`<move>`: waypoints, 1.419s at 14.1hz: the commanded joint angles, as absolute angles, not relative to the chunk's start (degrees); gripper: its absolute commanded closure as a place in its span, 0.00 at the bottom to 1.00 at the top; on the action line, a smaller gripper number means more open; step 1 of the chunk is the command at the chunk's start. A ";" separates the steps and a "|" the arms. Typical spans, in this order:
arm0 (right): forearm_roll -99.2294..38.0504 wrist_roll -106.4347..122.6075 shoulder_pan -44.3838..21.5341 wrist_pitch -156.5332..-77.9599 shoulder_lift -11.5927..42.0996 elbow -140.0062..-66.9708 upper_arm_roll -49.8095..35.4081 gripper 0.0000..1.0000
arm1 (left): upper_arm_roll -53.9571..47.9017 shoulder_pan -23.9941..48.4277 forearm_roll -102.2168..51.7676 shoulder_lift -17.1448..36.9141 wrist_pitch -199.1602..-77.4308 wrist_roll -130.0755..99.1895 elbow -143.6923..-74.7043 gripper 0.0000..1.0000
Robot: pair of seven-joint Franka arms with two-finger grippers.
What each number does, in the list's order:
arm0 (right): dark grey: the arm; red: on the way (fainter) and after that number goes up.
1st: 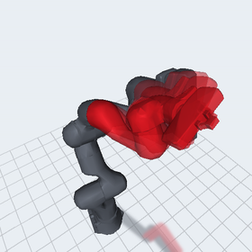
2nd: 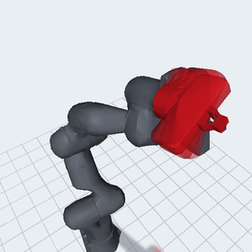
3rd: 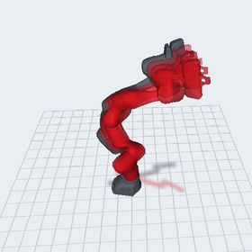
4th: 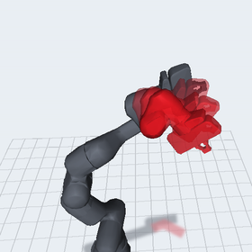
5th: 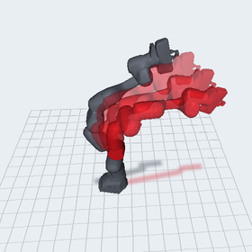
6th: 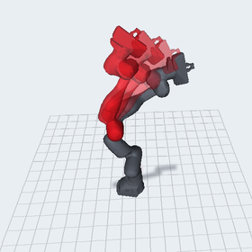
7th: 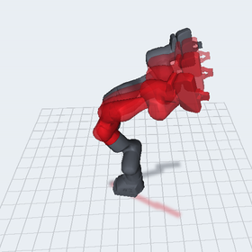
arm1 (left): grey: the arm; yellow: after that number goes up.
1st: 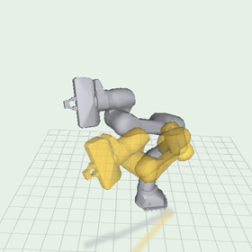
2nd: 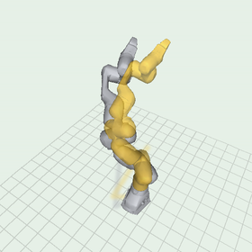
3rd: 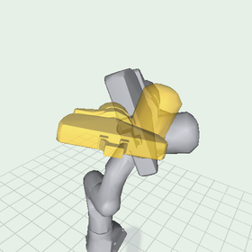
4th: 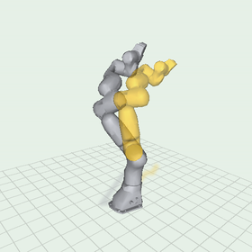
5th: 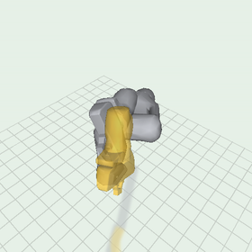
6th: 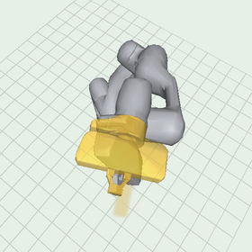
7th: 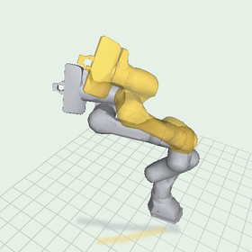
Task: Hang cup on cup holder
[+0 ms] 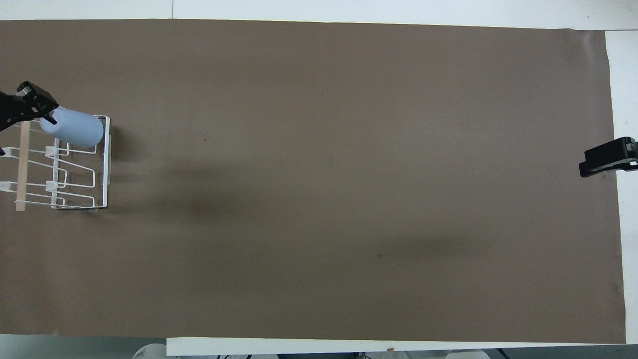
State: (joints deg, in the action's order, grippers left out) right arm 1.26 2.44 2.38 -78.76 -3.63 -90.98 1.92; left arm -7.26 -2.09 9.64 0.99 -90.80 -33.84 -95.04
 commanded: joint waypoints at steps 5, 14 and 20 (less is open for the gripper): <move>0.35 2.55 2.64 -78.13 -3.78 -90.88 1.85 0.00 | -8.26 -1.58 -0.34 -2.64 -83.67 -3.73 -93.61 0.00; 0.35 2.55 2.64 -78.13 -3.78 -90.88 1.76 0.00 | -8.26 -1.50 -0.70 -1.94 -85.16 2.55 -91.94 0.00; 0.35 2.55 2.64 -78.22 -3.78 -90.88 1.84 0.00 | -8.17 0.26 -0.44 1.14 -84.29 2.37 -88.42 0.00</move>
